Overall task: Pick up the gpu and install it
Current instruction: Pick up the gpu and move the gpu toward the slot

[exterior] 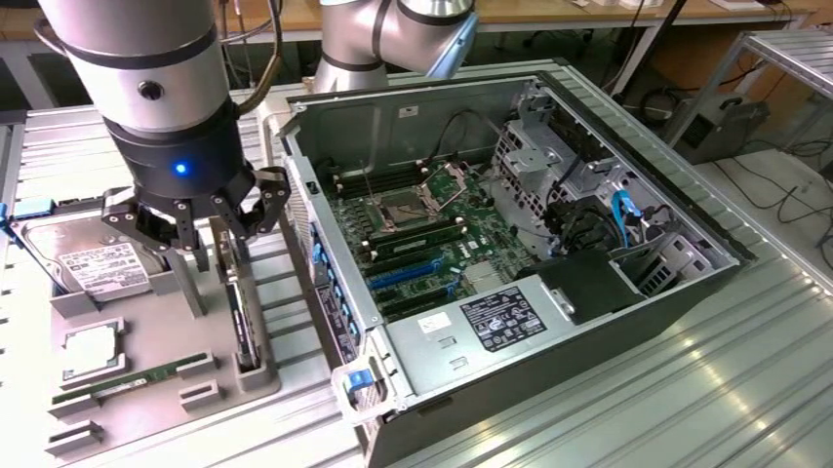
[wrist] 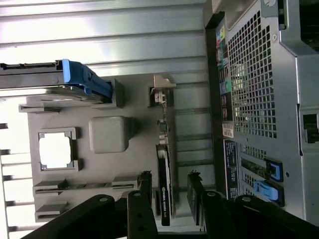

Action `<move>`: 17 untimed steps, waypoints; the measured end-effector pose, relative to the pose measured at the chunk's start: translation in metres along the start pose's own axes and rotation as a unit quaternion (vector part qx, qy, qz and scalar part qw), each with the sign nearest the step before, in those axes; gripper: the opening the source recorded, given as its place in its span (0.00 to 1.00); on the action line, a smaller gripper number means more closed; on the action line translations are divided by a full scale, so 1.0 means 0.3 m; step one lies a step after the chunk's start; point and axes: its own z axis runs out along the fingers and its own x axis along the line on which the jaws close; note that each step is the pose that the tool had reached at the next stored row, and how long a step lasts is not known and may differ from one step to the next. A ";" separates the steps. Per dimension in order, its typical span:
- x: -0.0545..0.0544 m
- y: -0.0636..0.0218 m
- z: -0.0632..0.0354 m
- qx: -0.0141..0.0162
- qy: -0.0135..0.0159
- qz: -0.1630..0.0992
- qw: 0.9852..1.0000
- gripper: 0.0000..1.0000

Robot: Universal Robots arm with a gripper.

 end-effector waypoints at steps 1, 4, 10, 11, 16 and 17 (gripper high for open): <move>0.001 -0.002 0.006 0.000 0.000 0.000 1.000 0.42; 0.003 -0.007 0.026 0.000 0.000 0.000 1.000 0.42; 0.011 -0.025 0.096 0.000 0.000 0.000 1.000 0.42; 0.011 -0.026 0.104 0.000 0.000 0.000 1.000 0.42; 0.011 -0.028 0.135 0.000 0.000 0.000 1.000 0.42; 0.012 -0.029 0.143 0.000 0.000 0.001 1.000 0.42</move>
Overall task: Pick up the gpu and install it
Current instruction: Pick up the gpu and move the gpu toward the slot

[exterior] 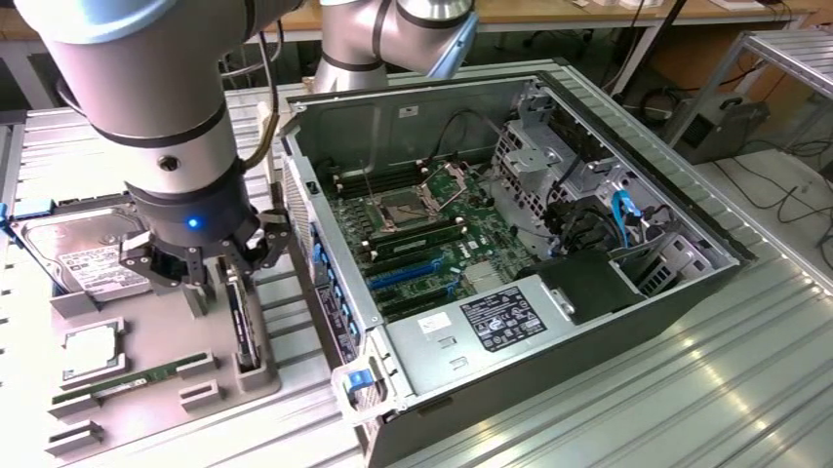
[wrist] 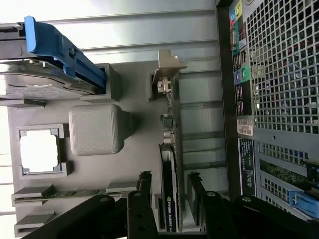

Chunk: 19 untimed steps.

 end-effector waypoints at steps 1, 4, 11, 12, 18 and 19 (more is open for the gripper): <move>0.000 0.000 0.007 0.000 0.000 0.000 1.000 0.42; 0.001 -0.001 0.027 0.000 0.000 0.002 1.000 0.42; 0.002 -0.003 0.075 0.000 0.000 0.003 1.000 0.42; 0.002 -0.003 0.081 0.000 0.000 0.003 1.000 0.42; 0.003 -0.003 0.094 0.000 0.000 0.003 1.000 0.42; 0.003 -0.003 0.094 0.000 0.000 0.003 1.000 0.42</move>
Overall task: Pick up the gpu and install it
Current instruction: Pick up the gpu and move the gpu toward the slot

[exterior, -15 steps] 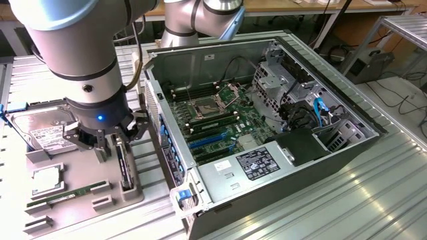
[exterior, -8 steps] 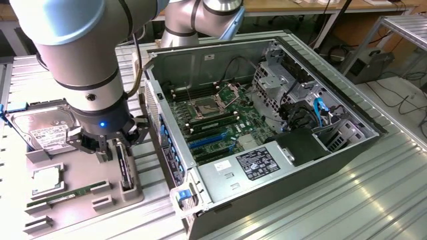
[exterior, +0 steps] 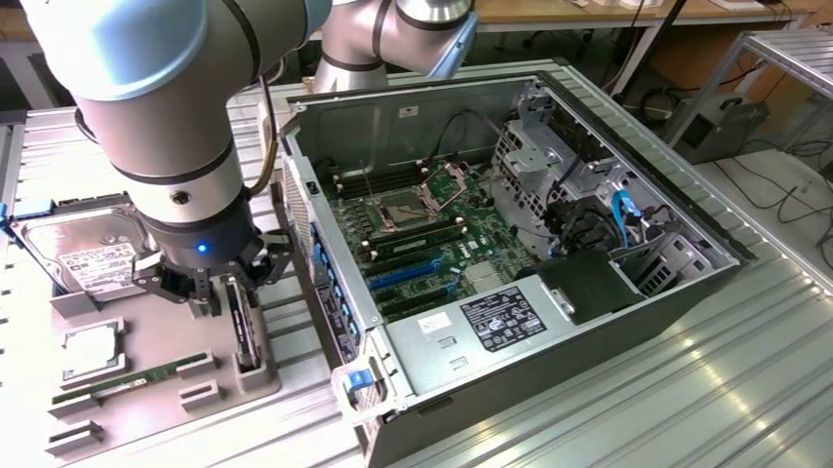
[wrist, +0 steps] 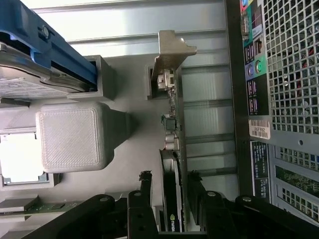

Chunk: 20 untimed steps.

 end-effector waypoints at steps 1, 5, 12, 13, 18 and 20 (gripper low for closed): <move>0.000 0.000 0.000 0.000 0.000 0.000 1.000 0.42; 0.000 0.001 0.001 -0.001 0.000 0.000 1.000 0.42; -0.001 0.003 -0.023 -0.002 0.003 -0.043 0.999 0.26; -0.002 0.004 -0.031 -0.003 0.004 -0.046 0.999 0.26; -0.006 0.006 -0.081 -0.005 0.005 -0.055 0.998 0.26; -0.007 0.007 -0.107 -0.006 0.005 -0.057 0.998 0.26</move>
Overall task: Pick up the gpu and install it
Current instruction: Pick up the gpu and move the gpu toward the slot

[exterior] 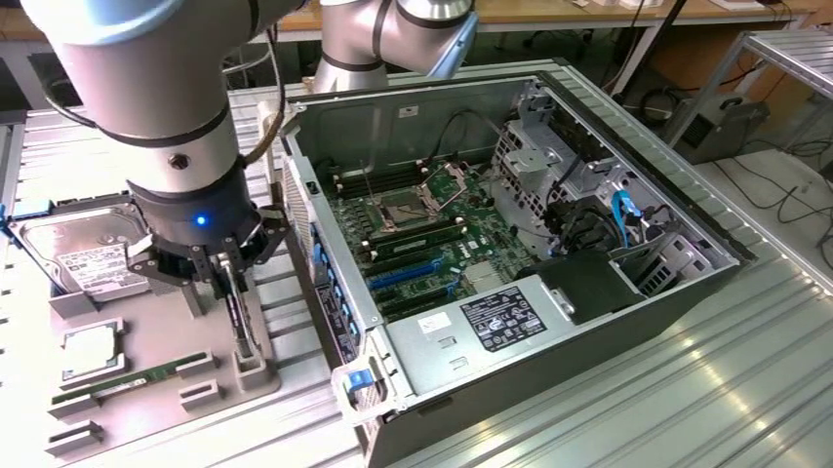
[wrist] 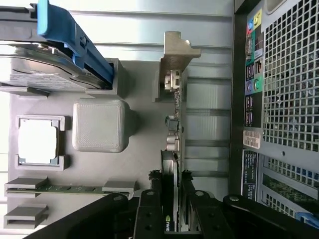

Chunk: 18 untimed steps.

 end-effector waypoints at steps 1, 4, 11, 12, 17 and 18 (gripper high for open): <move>-0.002 0.001 -0.023 -0.001 0.000 -0.002 1.000 0.26; -0.007 0.003 -0.074 -0.003 0.000 -0.004 1.000 0.26; -0.032 0.000 -0.196 -0.006 0.000 -0.010 1.000 0.26; -0.036 -0.001 -0.211 -0.007 0.000 -0.010 1.000 0.26; -0.073 -0.012 -0.308 -0.009 0.001 -0.013 1.000 0.26; -0.084 -0.016 -0.332 -0.009 0.001 -0.013 1.000 0.26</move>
